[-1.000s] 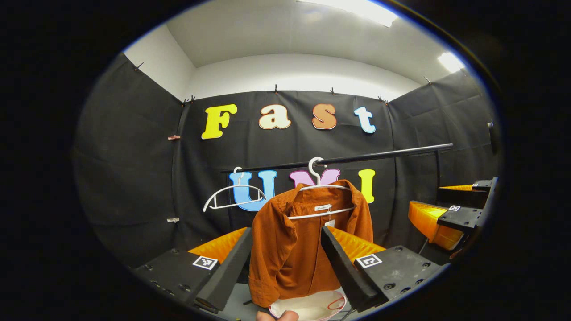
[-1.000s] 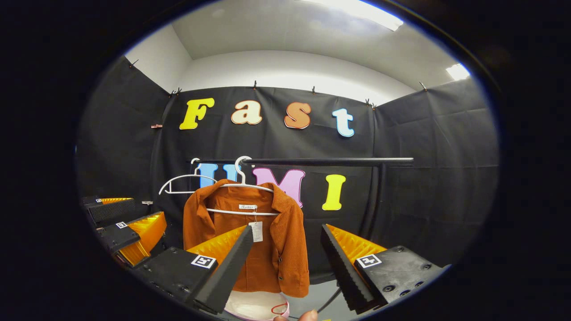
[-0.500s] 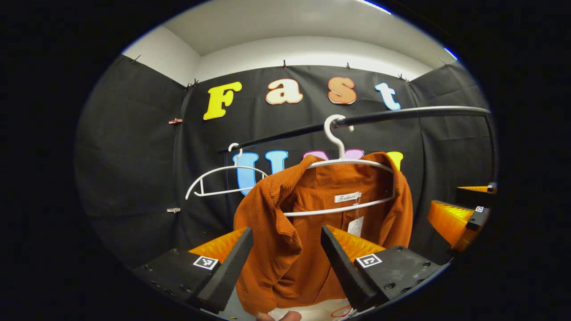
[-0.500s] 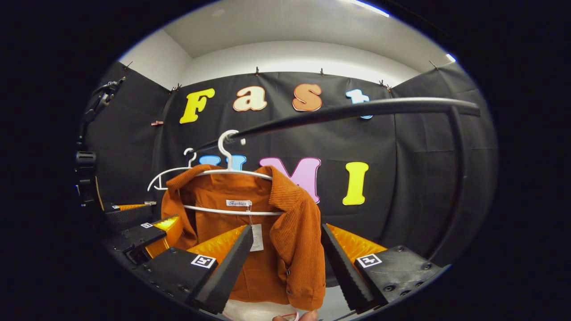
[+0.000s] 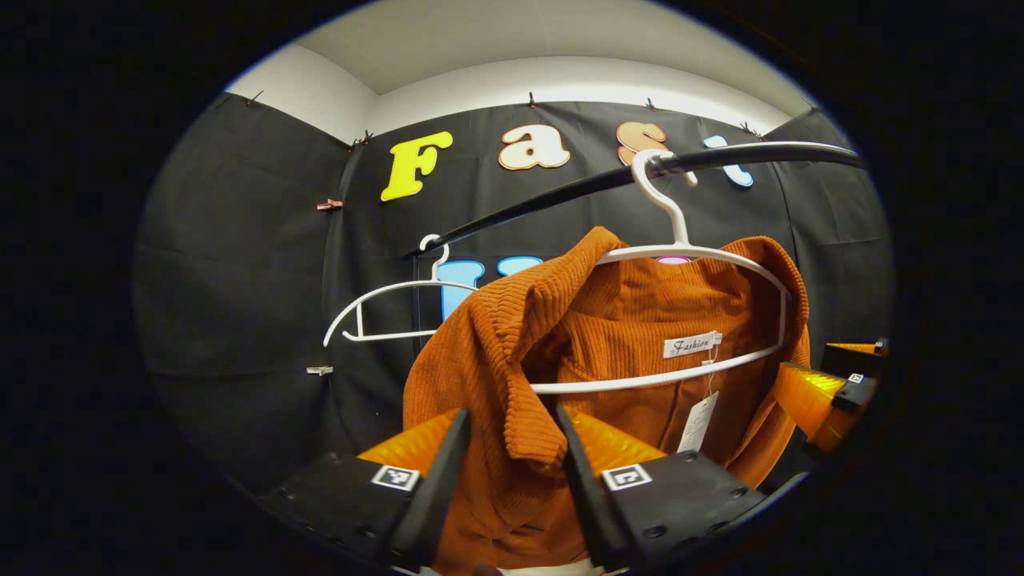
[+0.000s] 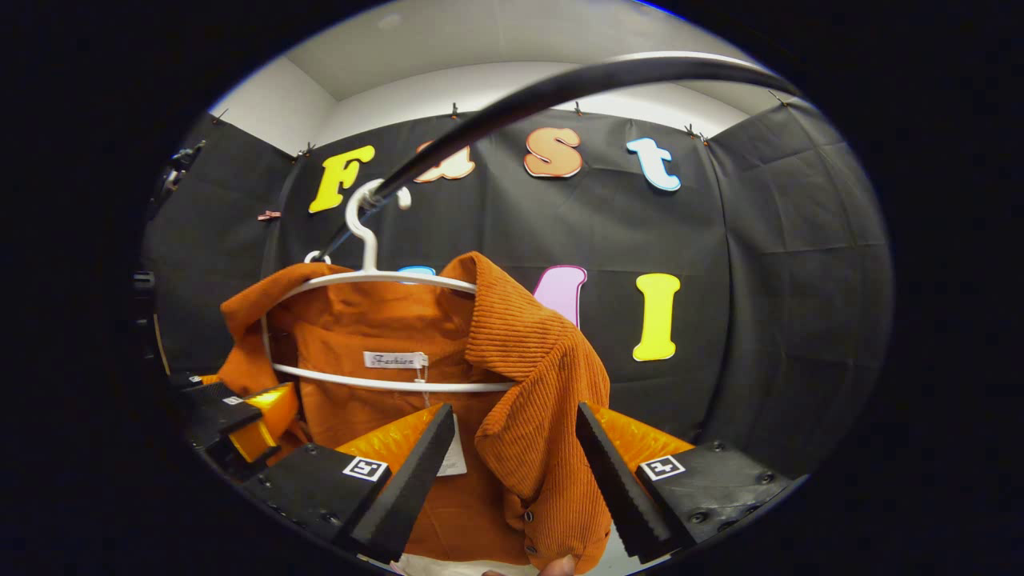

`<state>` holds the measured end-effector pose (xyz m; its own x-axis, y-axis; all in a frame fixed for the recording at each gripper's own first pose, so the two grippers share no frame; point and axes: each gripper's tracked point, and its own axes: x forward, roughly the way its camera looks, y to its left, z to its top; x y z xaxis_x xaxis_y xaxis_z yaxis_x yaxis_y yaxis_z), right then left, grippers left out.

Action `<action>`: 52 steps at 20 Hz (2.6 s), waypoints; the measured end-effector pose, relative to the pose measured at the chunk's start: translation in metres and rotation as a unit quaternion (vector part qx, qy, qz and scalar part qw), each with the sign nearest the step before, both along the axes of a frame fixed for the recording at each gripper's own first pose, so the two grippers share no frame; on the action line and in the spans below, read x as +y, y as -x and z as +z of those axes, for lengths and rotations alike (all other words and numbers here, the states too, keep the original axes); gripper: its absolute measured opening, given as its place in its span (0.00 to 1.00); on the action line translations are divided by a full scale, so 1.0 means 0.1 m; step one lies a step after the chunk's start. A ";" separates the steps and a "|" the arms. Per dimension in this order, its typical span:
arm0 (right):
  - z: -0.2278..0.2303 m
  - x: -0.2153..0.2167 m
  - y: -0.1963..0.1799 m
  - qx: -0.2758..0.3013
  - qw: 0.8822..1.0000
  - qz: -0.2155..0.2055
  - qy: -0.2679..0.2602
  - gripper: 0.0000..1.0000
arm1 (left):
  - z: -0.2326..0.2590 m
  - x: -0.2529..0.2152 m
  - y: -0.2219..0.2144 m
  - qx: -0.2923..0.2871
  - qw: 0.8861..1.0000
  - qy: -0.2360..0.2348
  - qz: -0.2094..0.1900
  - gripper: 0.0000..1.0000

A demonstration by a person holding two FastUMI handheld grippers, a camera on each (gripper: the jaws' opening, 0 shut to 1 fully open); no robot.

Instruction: Grasp the clothes on the hanger with both hands and then place them into the laundry hamper below.

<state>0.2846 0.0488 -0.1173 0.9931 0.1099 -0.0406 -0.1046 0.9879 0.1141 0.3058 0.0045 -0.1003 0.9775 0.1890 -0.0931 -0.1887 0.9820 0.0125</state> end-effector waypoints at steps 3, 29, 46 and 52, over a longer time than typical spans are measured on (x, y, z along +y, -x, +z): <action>-0.05 0.02 -0.27 0.006 1.000 0.002 -0.014 0.89 | 0.00 0.05 -0.07 -0.002 1.000 0.002 0.002 0.28; 0.46 -0.74 -0.66 0.101 0.991 0.035 -0.080 0.05 | 0.50 0.57 -0.13 0.110 0.987 0.061 -0.102 0.05; -0.70 -0.13 -0.31 0.180 0.966 0.105 -0.150 0.05 | -0.41 1.09 0.03 0.188 0.980 0.044 -0.053 0.05; -0.52 0.52 0.19 0.163 0.947 0.196 -0.193 0.05 | -0.77 0.67 0.29 0.173 0.978 0.036 -0.115 0.05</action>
